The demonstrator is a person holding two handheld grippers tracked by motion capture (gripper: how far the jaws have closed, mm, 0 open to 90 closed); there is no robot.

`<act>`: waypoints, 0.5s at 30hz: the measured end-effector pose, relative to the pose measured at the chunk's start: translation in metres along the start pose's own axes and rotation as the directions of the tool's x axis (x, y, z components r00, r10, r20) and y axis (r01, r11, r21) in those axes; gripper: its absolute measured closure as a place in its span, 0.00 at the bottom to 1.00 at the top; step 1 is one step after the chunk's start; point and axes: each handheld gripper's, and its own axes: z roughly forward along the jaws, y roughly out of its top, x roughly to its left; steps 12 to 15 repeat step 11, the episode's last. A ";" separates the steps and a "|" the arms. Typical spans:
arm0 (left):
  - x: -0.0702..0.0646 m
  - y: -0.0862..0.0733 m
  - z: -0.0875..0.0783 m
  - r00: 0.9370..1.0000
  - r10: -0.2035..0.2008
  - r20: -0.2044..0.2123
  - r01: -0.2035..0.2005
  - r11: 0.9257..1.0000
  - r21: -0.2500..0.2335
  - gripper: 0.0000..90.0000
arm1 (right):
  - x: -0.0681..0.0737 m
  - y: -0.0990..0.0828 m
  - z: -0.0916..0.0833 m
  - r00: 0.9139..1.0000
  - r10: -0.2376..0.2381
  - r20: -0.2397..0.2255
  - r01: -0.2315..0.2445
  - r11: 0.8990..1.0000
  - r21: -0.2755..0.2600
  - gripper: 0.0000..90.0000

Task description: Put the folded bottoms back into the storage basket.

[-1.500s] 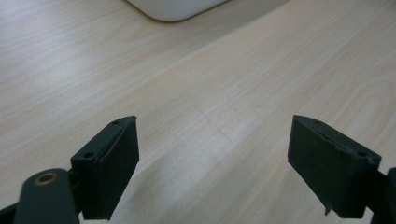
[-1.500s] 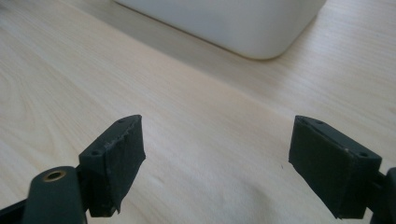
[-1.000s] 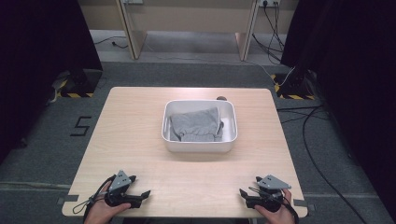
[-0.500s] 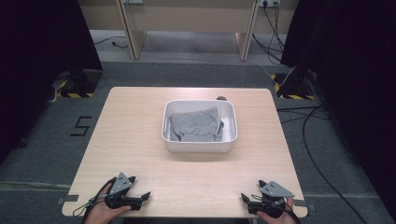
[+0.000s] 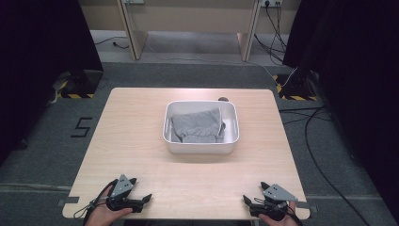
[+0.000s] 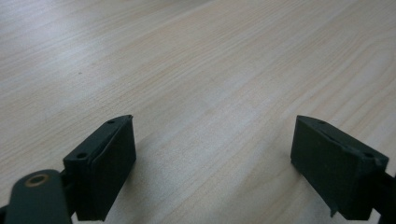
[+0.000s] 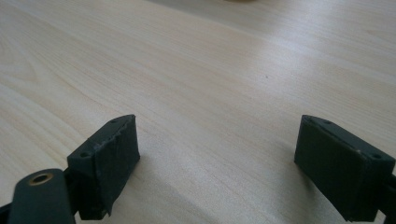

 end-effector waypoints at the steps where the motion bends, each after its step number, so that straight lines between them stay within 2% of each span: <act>1: 0.000 0.000 0.000 1.000 0.000 0.000 0.000 1.000 0.000 0.15 | 0.000 0.000 0.000 1.000 0.000 0.000 0.000 1.000 0.000 0.16; 15: 0.000 0.000 0.000 1.000 0.000 -0.001 0.000 1.000 -0.002 0.15 | 0.000 0.000 0.000 1.000 0.000 0.000 0.000 1.000 0.000 0.16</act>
